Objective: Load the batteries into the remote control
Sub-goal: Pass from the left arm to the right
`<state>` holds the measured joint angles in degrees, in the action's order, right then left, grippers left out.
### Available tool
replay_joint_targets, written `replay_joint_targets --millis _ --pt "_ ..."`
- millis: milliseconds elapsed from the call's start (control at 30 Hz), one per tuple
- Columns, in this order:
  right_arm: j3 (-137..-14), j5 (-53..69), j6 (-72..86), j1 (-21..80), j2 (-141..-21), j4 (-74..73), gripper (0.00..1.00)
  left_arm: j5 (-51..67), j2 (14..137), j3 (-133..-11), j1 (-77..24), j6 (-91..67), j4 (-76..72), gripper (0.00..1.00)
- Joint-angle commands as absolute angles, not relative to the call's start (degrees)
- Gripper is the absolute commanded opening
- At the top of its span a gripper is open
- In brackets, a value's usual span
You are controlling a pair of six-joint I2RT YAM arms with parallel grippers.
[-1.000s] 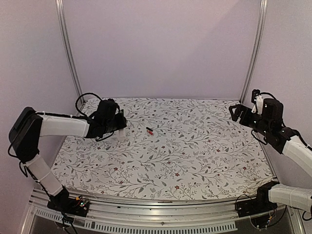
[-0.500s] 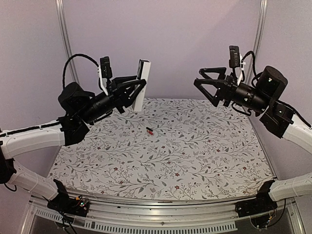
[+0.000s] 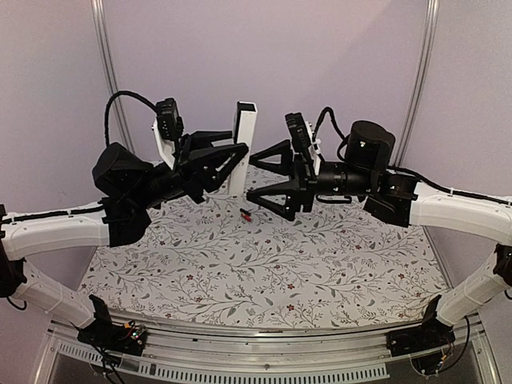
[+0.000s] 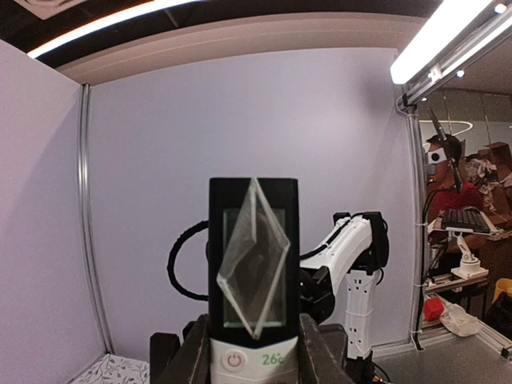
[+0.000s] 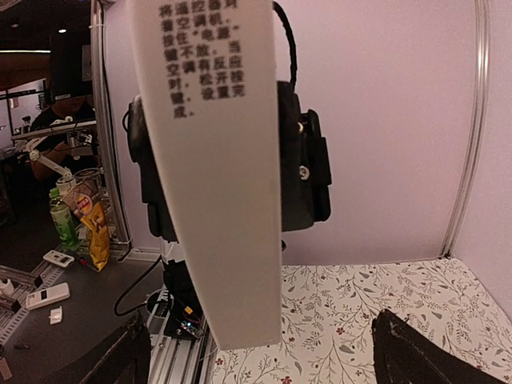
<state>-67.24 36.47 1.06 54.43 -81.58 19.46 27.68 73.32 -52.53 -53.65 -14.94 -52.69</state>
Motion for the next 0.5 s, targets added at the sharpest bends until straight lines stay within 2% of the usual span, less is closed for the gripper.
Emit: replay_joint_targets --millis 0,100,200,400,467 --pt "-68.92 39.72 -1.02 56.07 -83.23 25.42 0.93 28.87 75.23 -52.56 -54.67 -17.33 -57.50 0.00" --pt "-68.95 39.85 -0.27 56.12 -84.20 27.45 0.87 28.91 75.88 -52.94 -55.01 -17.05 -57.42 0.00" --pt "-69.06 40.17 2.48 56.12 -85.34 29.46 0.74 28.50 76.25 -53.00 -55.12 -17.11 -57.25 0.00" --pt "-68.99 40.19 3.74 56.15 -86.66 30.84 0.34 28.14 76.16 -52.80 -55.20 -16.91 -57.00 0.00" --pt "-69.03 40.26 3.86 56.17 -86.53 30.87 0.17 27.43 76.05 -52.45 -55.20 -16.60 -56.83 0.00"
